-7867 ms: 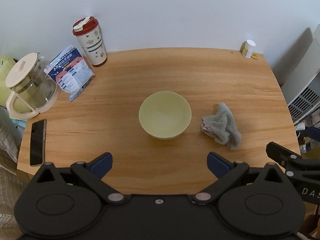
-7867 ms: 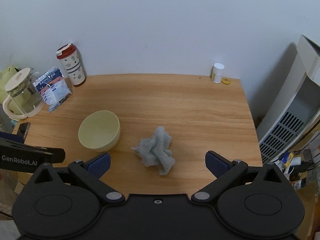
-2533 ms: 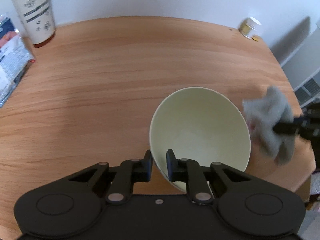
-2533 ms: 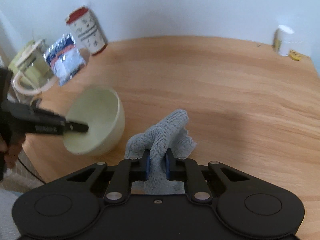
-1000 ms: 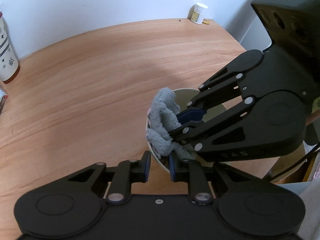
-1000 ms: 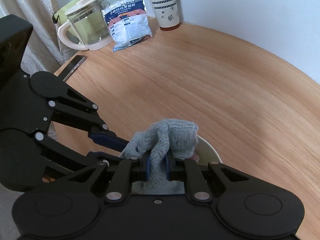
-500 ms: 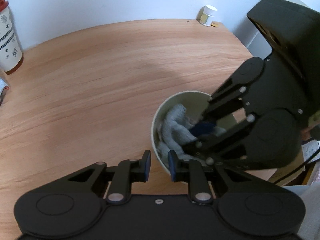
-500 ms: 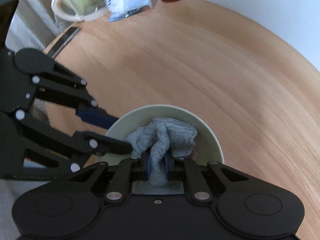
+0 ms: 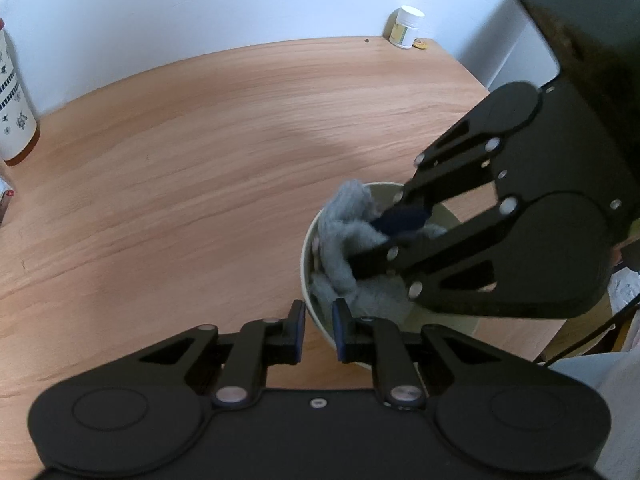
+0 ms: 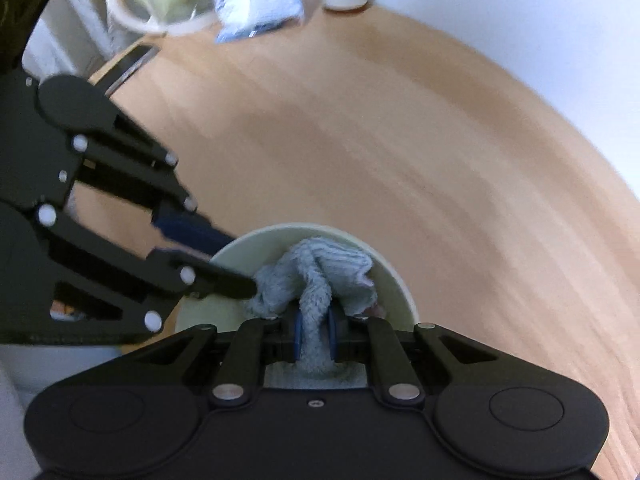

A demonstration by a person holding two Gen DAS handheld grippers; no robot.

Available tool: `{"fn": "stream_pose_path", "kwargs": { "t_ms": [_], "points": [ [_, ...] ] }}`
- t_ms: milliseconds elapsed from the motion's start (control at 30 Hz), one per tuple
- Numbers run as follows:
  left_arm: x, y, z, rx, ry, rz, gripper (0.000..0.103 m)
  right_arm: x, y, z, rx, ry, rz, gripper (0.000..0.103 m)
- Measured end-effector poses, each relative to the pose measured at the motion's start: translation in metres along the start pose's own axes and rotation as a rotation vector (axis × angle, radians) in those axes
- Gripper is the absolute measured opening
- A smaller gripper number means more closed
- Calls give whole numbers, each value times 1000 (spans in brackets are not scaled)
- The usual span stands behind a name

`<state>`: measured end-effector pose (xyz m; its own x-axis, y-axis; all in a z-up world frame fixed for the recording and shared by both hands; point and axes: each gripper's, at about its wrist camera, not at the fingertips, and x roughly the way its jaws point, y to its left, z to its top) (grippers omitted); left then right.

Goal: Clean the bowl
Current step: 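Wipe the bowl interior with the cloth in the right gripper, left gripper holding the rim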

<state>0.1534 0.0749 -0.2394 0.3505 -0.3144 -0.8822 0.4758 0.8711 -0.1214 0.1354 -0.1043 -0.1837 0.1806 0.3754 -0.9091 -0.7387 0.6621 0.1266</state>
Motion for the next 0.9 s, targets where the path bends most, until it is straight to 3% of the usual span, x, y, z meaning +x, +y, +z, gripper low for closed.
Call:
{"fn": "stream_pose_path", "kwargs": {
  "t_ms": [133, 267, 500, 900],
  "points": [
    [-2, -3, 3, 4, 2, 4, 14, -18, 2, 0, 1, -60, -52, 13],
    [-1, -5, 6, 7, 0, -2, 14, -30, -5, 4, 27, -60, -74, 13],
    [0, -7, 8, 10, -1, -13, 15, -1, -7, 11, 45, 37, -95, 12],
    [-12, 0, -3, -25, -11, 6, 14, 23, -5, 19, 56, 146, -41, 12]
  ]
}}
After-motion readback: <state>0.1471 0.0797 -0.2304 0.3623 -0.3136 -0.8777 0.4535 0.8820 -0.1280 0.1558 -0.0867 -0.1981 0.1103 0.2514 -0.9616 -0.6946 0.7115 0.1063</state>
